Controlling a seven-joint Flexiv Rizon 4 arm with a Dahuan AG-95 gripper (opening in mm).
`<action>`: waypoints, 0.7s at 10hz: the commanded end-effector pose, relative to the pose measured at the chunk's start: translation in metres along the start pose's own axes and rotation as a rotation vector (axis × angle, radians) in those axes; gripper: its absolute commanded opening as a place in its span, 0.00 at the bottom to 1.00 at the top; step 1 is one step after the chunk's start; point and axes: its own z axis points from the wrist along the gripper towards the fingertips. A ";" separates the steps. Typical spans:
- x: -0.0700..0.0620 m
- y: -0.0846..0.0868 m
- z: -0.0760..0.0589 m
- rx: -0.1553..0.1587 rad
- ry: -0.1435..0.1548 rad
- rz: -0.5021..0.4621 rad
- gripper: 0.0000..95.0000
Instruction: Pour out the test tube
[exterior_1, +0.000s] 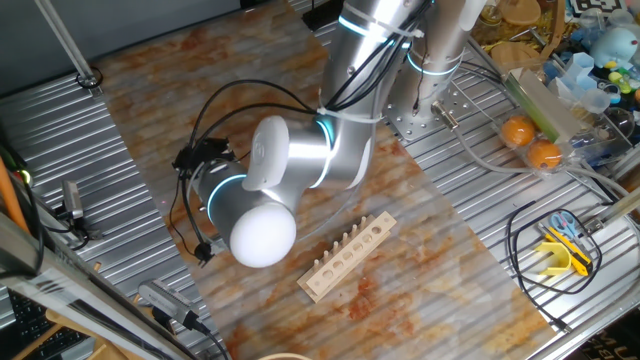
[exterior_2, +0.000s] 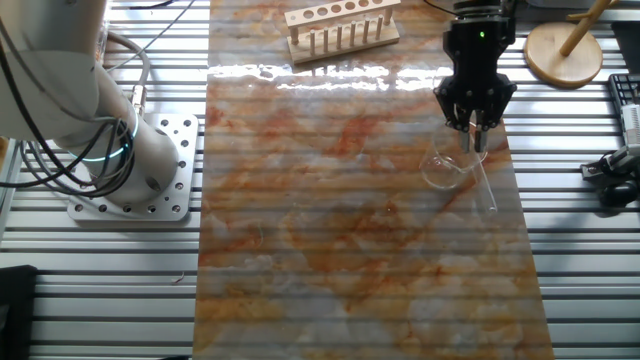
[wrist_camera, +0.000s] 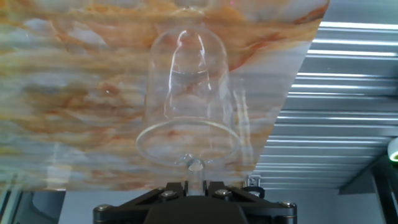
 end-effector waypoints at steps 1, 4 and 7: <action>0.002 0.000 0.001 0.004 0.011 -0.010 0.00; 0.003 0.000 0.002 0.007 0.024 -0.015 0.00; 0.003 0.000 0.002 0.011 0.041 -0.023 0.00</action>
